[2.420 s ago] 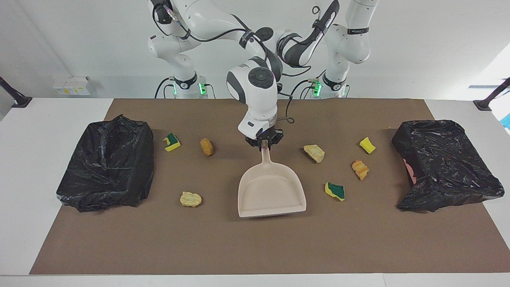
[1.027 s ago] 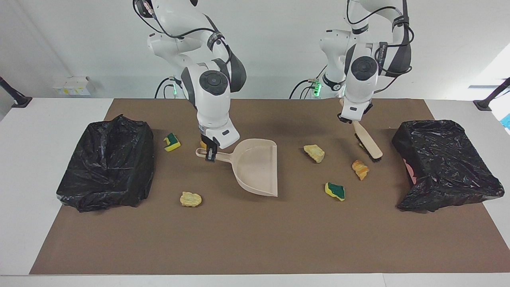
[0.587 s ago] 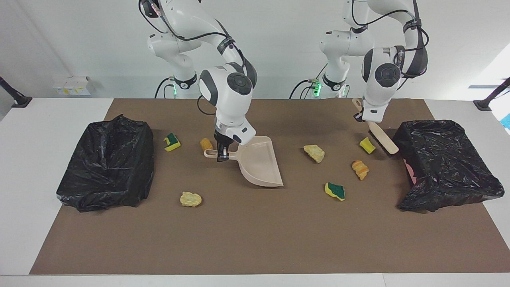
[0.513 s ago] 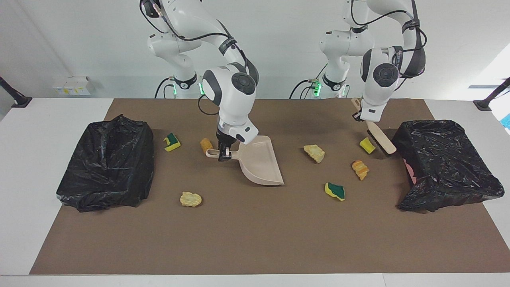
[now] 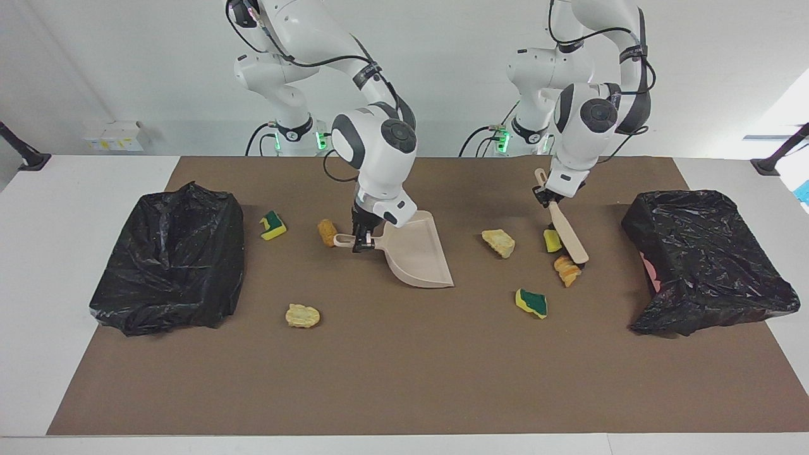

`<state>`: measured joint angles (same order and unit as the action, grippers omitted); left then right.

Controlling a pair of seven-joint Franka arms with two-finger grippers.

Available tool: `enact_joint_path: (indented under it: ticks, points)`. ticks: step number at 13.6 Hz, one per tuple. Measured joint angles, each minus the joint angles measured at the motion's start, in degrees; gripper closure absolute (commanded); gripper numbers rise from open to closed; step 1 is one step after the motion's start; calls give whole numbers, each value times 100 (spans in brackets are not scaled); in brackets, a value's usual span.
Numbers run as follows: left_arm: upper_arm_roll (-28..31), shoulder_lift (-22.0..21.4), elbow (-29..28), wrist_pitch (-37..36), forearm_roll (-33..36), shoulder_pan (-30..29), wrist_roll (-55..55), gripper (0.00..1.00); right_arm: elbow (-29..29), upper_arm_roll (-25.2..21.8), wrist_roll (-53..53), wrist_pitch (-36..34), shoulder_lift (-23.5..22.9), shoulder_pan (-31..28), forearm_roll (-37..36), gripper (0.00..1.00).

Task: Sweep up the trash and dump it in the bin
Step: 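Sweep the crumbs and sponges into the dustpan with the left gripper's brush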

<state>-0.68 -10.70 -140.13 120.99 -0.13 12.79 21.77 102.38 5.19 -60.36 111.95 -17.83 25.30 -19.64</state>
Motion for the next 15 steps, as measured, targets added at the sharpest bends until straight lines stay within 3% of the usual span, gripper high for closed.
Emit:
enact_joint_path:
  ticks: [6, 11, 15]
  points:
    - [-21, 422, 221, 550, -707, 1038, -160, 100, 16, 0, 33, 0, 10, 0, 0, 100]
    - [-38, 501, 373, 765, -1343, 1879, 440, 100, 21, 1, 72, 0, 10, 0, 0, 100]
    - [-56, 1079, 975, 1123, -1590, 2540, 1095, 100, 32, 0, 102, 0, 12, 0, 1, 100]
